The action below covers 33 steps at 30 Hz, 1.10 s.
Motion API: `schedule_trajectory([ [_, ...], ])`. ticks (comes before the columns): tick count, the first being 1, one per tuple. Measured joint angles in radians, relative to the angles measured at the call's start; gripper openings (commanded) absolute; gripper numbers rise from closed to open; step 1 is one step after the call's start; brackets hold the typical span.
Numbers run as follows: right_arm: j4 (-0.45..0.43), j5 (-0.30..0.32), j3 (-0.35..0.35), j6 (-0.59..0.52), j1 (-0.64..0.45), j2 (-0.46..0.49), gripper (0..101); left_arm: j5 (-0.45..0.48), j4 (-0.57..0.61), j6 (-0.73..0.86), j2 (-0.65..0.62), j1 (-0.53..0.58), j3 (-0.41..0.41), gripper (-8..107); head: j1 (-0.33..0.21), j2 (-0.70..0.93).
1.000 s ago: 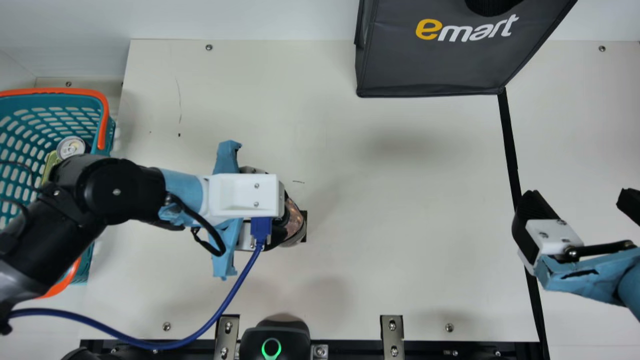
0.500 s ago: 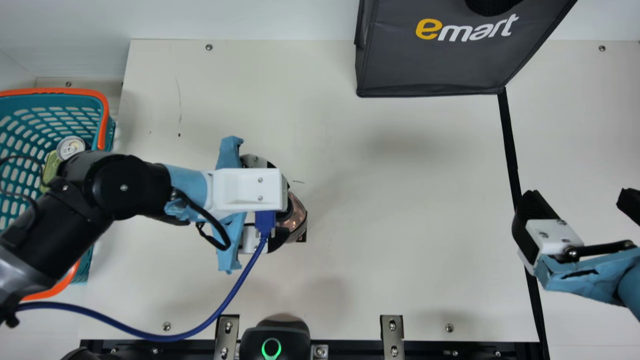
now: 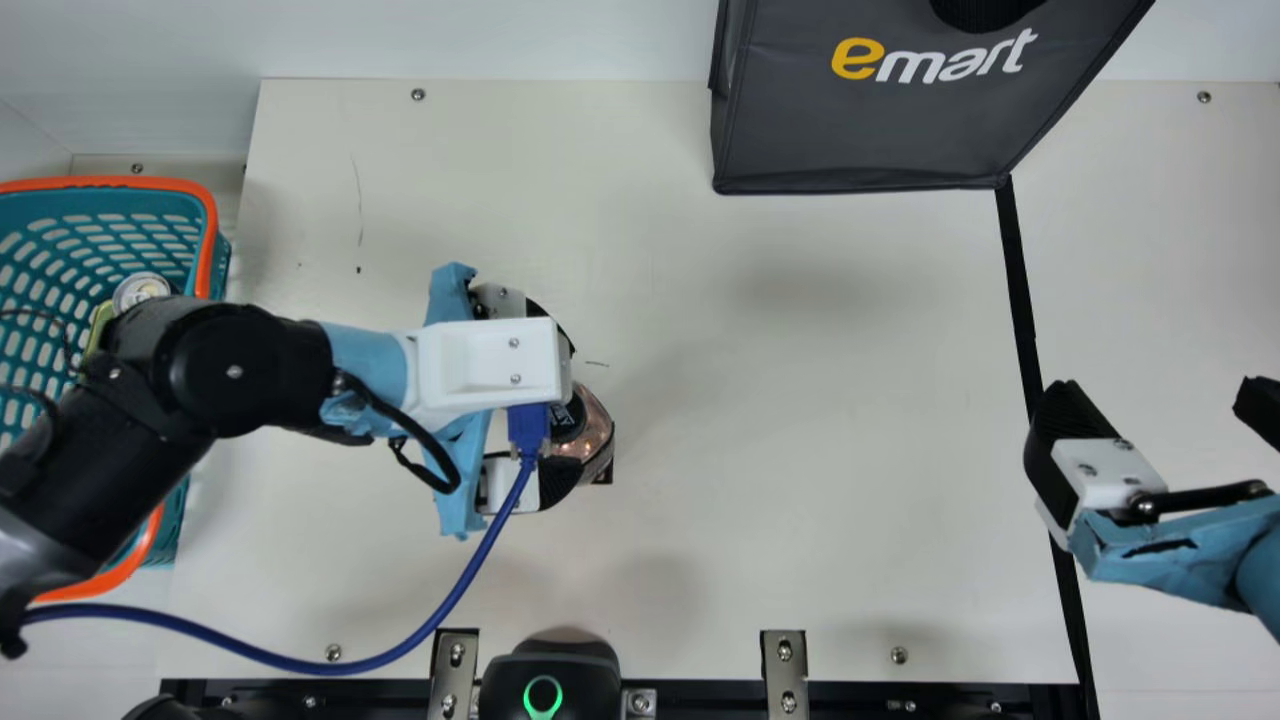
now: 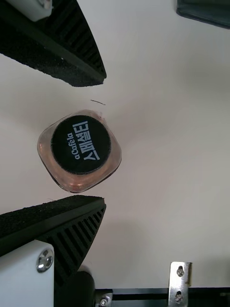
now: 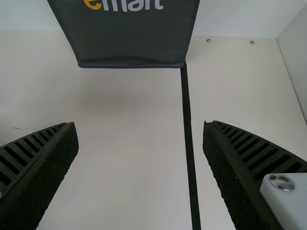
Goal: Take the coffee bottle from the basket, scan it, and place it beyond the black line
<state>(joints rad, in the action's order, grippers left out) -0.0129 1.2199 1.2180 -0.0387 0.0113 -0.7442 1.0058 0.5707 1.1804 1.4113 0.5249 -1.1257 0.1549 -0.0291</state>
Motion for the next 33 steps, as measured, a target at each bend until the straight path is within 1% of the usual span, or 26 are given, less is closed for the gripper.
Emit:
schedule_trajectory([
  [11,0.000,0.000,0.000,0.000,0.000,0.000,91,0.010,-0.015,-0.205,-0.069,0.010,-0.014,90,0.000,0.000],
  [17,0.000,0.000,0.000,0.000,0.000,0.000,91,-0.023,-0.068,-0.340,-0.121,0.023,-0.008,90,0.000,0.000],
  [23,0.000,0.000,0.000,0.000,0.000,0.000,91,-0.067,-0.151,-0.506,-0.173,0.056,0.002,90,0.000,0.000],
  [28,0.000,0.000,0.000,0.000,0.000,0.000,91,-0.101,-0.249,-0.661,-0.218,0.091,0.017,90,0.000,0.000],
  [33,0.000,0.000,0.000,0.000,0.000,0.000,91,-0.111,-0.362,-0.821,-0.265,0.123,0.036,90,-0.002,-0.002],
])
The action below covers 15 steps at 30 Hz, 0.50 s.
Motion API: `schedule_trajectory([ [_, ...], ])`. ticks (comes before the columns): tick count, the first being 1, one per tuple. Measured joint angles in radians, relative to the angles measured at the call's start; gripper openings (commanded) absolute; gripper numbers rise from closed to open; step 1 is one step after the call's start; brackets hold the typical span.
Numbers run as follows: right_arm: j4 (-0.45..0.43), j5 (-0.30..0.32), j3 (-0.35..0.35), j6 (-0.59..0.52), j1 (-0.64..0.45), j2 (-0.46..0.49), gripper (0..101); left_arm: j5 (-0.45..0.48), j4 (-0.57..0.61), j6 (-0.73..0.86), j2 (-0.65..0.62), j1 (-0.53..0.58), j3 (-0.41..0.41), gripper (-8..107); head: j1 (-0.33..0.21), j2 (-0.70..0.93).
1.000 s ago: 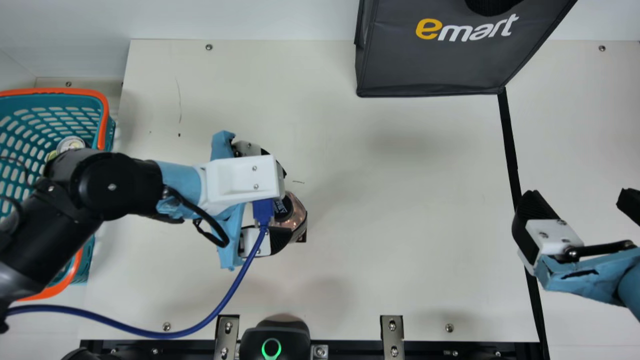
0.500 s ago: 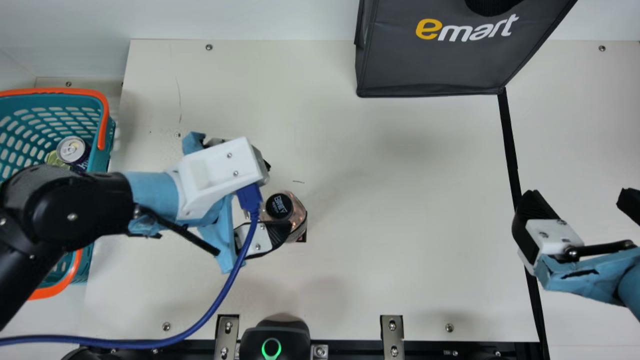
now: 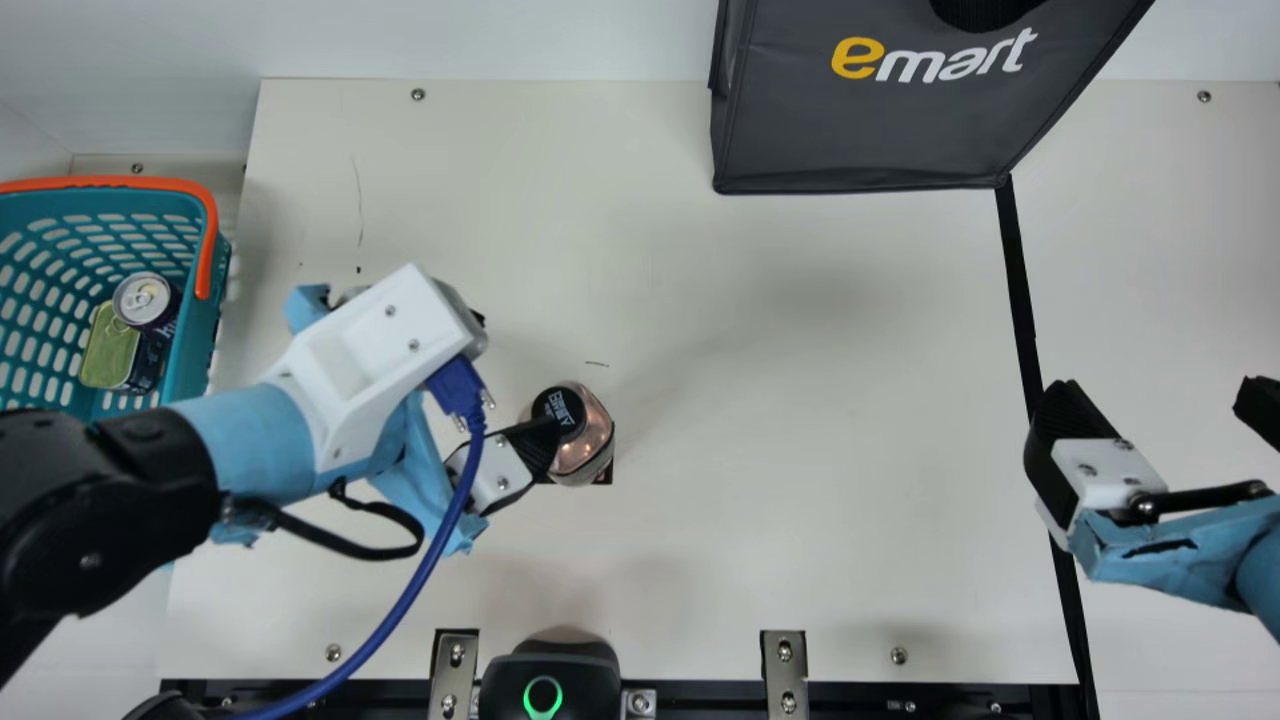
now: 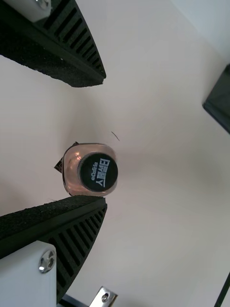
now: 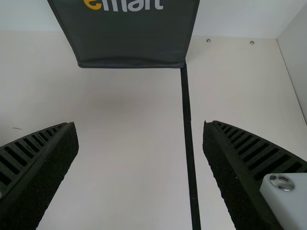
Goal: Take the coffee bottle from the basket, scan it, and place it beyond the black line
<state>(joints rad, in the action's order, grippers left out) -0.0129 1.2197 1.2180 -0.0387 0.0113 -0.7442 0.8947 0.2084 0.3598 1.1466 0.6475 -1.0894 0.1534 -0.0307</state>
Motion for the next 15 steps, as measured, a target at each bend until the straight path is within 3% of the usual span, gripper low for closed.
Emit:
schedule_trajectory([
  [15,0.000,0.000,0.000,0.000,0.000,0.000,91,0.074,-0.324,-0.427,-0.145,0.090,0.038,90,0.002,0.002],
])
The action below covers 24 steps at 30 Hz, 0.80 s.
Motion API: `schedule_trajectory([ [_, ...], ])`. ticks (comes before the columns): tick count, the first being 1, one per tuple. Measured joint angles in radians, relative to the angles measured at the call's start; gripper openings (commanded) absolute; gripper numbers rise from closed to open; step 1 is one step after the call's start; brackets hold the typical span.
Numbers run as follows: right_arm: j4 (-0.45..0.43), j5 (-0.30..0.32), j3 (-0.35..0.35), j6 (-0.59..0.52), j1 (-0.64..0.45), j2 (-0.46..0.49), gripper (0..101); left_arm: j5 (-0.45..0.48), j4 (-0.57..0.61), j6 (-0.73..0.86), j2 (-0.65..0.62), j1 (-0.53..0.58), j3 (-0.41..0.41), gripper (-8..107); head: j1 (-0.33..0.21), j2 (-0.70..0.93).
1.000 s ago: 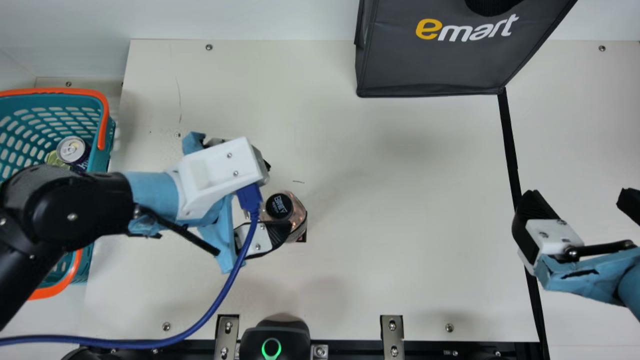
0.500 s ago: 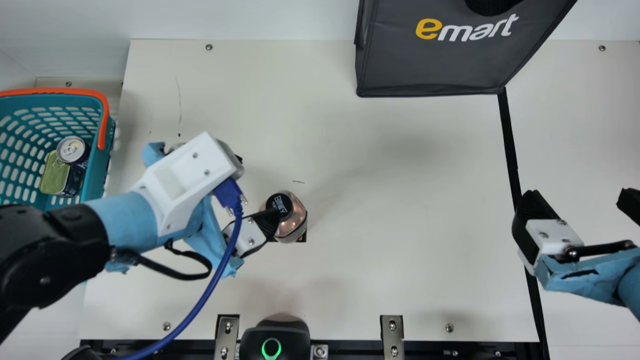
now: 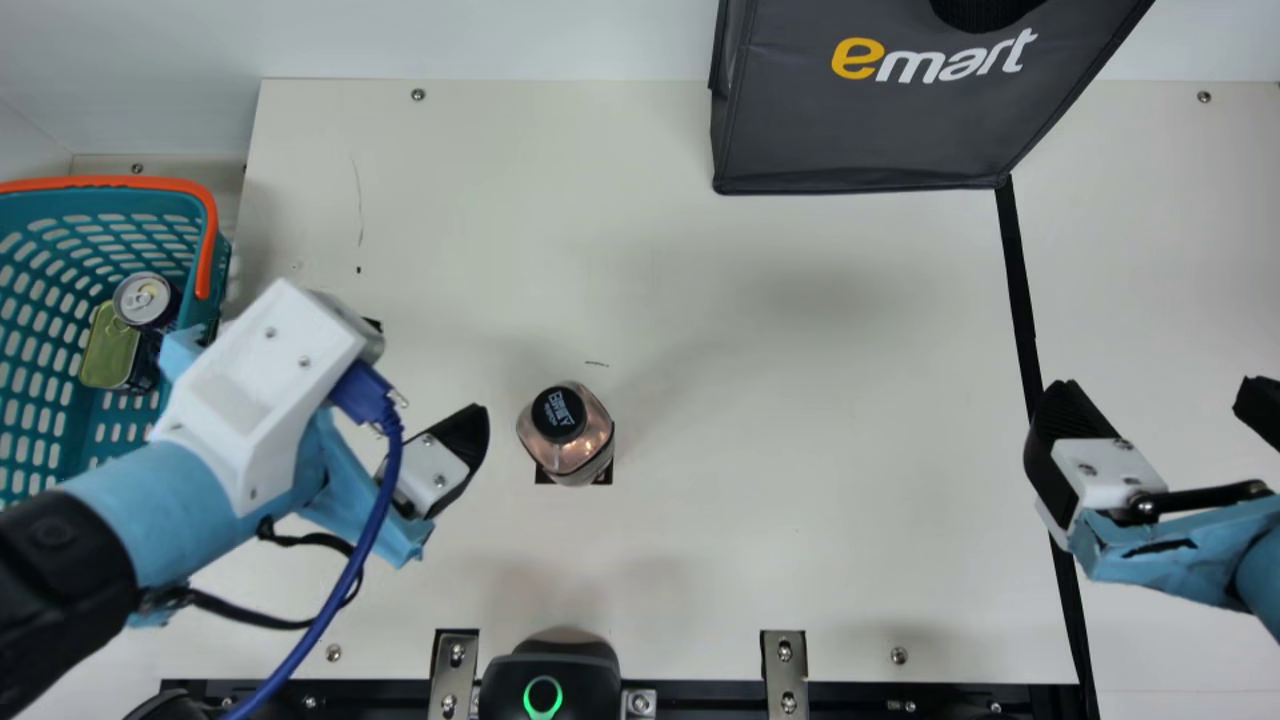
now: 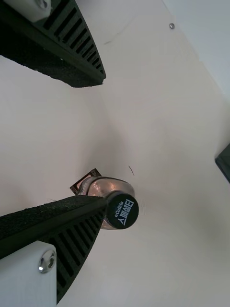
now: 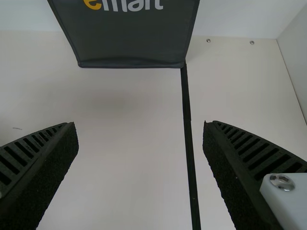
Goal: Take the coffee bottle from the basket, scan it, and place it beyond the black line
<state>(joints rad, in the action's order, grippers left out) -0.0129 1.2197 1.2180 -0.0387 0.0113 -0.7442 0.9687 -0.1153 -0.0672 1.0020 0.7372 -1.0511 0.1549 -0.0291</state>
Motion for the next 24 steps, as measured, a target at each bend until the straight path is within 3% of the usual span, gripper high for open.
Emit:
schedule_trajectory([
  [12,0.000,0.000,0.000,0.000,0.000,0.000,91,0.101,-0.162,-0.283,-0.068,0.126,0.004,90,0.000,0.000],
  [24,0.000,0.000,0.000,0.000,0.000,0.000,91,0.154,-0.261,-0.491,-0.049,0.280,-0.013,90,0.000,0.000],
])
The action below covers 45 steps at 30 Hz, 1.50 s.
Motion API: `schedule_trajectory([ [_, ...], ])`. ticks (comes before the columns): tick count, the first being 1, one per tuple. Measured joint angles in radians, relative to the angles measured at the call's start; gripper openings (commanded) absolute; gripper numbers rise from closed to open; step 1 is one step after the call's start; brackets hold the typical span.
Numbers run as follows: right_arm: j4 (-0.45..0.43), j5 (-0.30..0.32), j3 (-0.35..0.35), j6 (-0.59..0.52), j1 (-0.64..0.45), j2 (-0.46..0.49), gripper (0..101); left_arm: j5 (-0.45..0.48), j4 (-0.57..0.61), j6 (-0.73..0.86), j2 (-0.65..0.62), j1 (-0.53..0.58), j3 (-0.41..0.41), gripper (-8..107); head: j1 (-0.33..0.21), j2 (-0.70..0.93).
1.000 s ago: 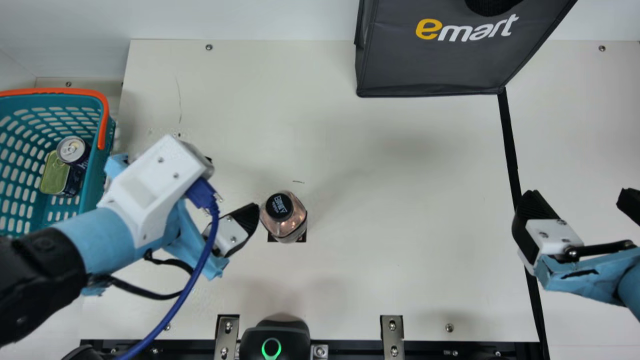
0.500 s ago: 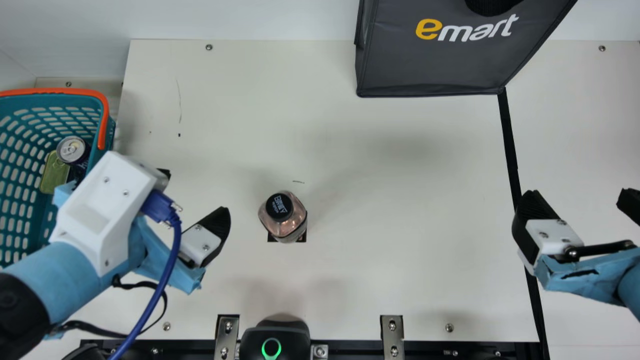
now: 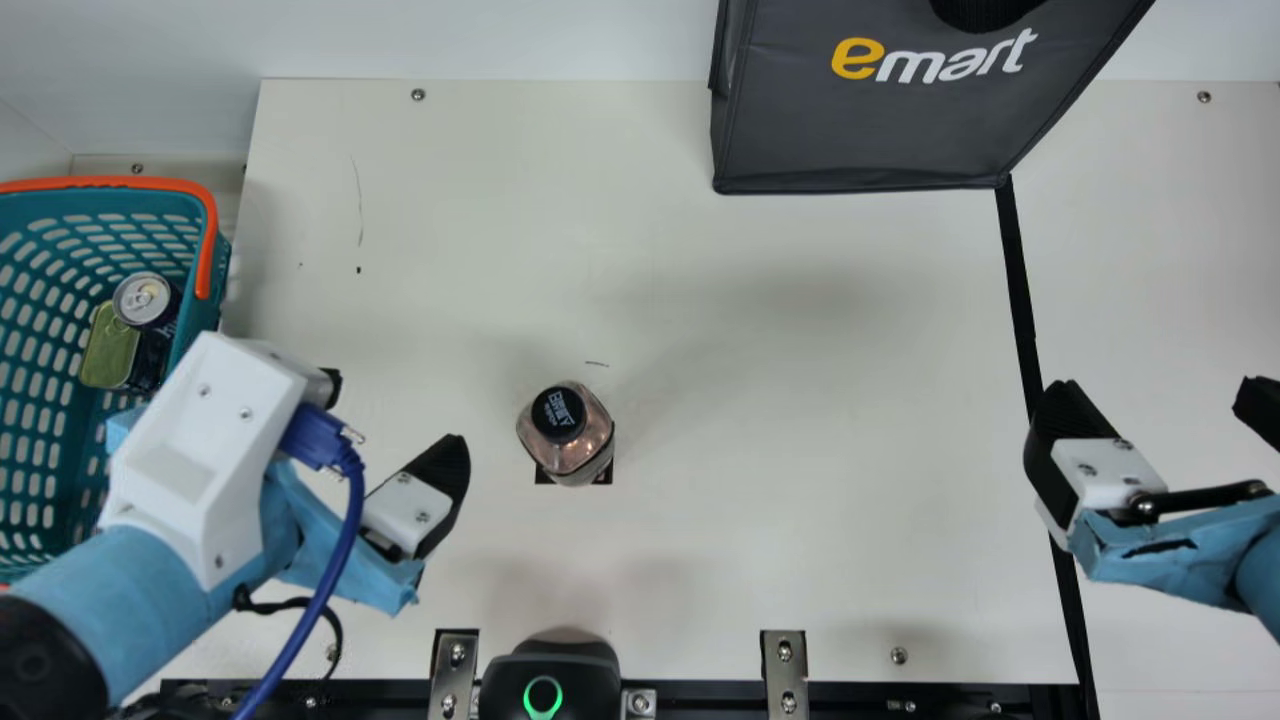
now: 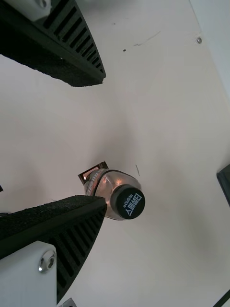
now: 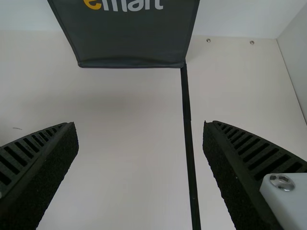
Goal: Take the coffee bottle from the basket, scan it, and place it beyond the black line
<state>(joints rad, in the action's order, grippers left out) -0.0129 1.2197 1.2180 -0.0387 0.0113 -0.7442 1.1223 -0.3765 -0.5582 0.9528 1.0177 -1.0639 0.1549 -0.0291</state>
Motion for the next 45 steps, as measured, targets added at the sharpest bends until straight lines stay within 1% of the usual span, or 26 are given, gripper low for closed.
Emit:
schedule_trajectory([
  [7,0.000,0.000,0.000,0.000,0.000,0.000,91,-0.005,-0.047,-0.087,0.050,0.084,-0.016,90,0.000,0.000],
  [12,0.000,0.000,0.000,0.000,0.000,0.000,91,-0.016,-0.070,-0.119,0.084,0.118,-0.024,90,0.000,0.000],
  [19,0.000,0.000,0.000,0.000,0.000,0.000,91,-0.035,-0.071,-0.113,0.107,0.104,-0.022,90,0.000,0.000],
  [26,0.000,0.000,0.000,0.000,0.000,0.000,91,-0.054,-0.037,-0.090,0.126,0.064,-0.023,90,0.000,0.000],
  [30,0.000,0.000,0.000,0.000,0.000,0.000,91,-0.063,-0.012,-0.100,0.154,0.049,-0.039,90,0.000,0.000],
  [37,0.000,0.000,0.000,0.000,0.000,0.000,91,-0.077,-0.007,-0.153,0.221,0.066,-0.076,90,0.000,0.000],
  [45,0.000,-0.001,0.000,0.000,0.000,0.000,91,-0.068,-0.038,-0.226,0.278,0.107,-0.092,90,0.000,0.000],
])
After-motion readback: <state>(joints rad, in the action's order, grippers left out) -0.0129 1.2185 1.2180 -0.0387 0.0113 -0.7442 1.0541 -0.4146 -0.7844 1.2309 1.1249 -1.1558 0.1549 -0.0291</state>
